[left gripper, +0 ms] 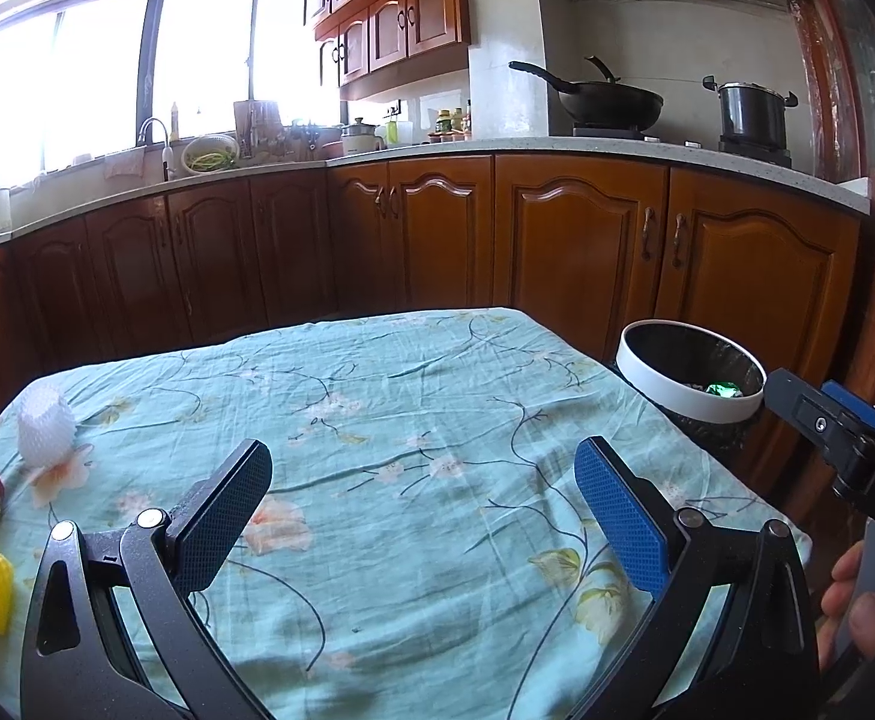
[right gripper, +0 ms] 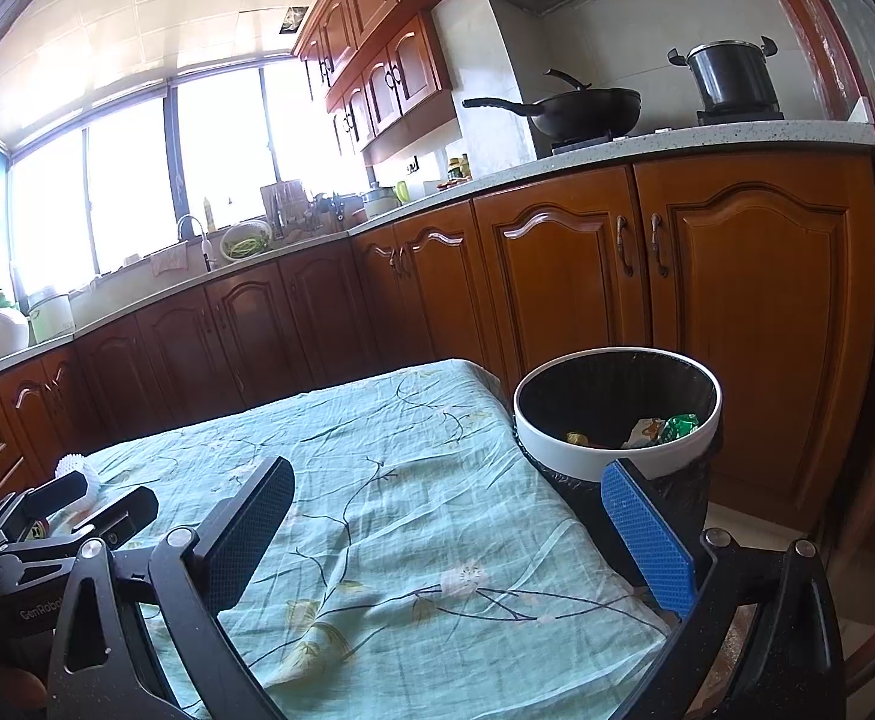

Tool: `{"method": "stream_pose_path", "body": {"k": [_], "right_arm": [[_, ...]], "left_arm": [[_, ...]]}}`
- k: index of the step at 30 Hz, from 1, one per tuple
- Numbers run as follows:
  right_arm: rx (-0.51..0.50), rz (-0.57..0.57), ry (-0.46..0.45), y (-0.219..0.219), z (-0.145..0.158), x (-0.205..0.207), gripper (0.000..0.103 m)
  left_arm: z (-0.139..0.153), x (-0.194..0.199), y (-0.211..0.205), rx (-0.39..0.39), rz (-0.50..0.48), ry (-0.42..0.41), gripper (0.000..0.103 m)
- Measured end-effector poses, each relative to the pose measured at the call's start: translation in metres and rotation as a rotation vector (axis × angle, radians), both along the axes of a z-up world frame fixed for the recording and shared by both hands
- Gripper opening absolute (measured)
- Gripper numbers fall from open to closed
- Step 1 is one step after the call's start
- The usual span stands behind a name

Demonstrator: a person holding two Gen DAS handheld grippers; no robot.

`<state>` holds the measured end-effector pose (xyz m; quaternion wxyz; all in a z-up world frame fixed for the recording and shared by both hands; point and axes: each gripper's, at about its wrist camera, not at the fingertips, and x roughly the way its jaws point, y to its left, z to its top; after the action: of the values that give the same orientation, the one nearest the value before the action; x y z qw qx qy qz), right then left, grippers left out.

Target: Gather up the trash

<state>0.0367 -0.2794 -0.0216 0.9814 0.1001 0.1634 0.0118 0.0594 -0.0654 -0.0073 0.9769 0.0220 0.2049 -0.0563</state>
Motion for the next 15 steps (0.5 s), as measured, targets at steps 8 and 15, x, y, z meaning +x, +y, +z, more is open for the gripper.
{"method": "stream_pose_path", "body": {"k": [8, 15], "right_arm": [[0.001, 0.001, -0.003, -0.0004, 0.0001, 0.0006, 0.103], [0.001, 0.003, -0.001, -0.0001, -0.0002, 0.0007, 0.103]], "left_arm": [[-0.0004, 0.0001, -0.0009, -0.002, -0.002, 0.002, 0.103], [-0.0008, 0.0003, 0.0004, -0.002, -0.003, 0.002, 0.103]]}}
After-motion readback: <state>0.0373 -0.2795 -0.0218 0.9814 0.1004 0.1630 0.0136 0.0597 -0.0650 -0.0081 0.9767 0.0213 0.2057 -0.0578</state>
